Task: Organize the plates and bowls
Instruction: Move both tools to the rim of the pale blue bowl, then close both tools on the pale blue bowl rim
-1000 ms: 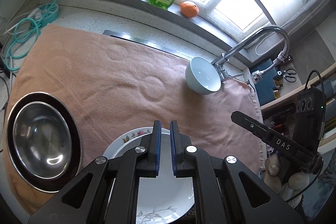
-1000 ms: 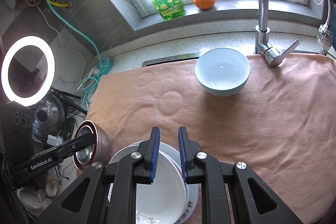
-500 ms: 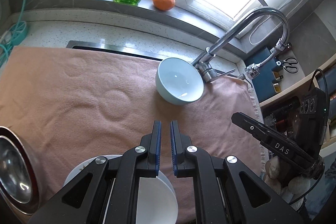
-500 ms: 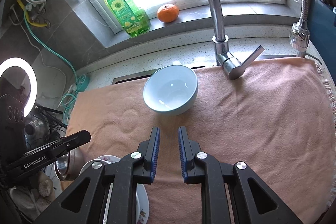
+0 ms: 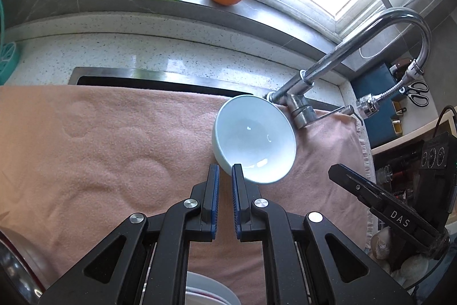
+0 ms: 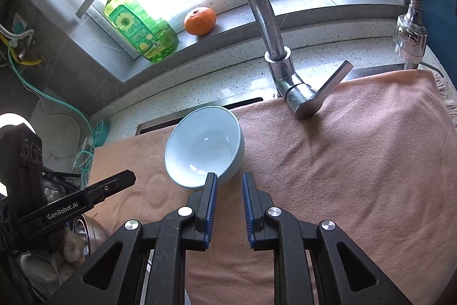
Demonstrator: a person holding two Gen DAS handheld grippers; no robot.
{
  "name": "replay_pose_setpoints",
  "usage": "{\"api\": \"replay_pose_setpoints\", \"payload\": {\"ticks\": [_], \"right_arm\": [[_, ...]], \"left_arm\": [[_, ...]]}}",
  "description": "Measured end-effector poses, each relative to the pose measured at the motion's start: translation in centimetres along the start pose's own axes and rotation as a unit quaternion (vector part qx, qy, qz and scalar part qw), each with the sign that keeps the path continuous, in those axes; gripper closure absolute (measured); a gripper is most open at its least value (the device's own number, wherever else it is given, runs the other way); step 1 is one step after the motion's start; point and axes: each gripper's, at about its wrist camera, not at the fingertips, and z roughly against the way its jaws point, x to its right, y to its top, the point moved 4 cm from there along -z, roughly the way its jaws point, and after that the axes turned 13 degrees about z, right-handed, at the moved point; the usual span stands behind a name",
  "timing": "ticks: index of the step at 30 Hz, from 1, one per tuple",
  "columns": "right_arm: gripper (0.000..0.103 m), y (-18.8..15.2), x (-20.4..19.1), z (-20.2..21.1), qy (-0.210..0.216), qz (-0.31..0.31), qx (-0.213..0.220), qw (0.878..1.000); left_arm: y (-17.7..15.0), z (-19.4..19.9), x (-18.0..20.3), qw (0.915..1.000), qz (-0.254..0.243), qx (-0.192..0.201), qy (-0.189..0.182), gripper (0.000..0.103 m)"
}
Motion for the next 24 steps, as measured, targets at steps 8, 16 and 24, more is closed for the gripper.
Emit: {"api": "replay_pose_setpoints", "payload": {"ticks": [8,16,24], "right_arm": [[0.087,2.1,1.1,-2.7,0.004,-0.018,-0.010,1.000],[0.087,2.8,2.1,-5.4,0.010,-0.039,-0.026,0.999],[0.087,2.8,2.9,-6.7,0.012,-0.056,-0.033,0.998]], "left_arm": [[2.1,-2.8,-0.4,0.9996,0.017,-0.022,0.004,0.092],[3.5,-4.4,-0.4,0.9993,0.017,-0.029,0.018,0.092],[3.8,-5.3,-0.4,0.9990,0.005,-0.034,0.028,0.092]]}}
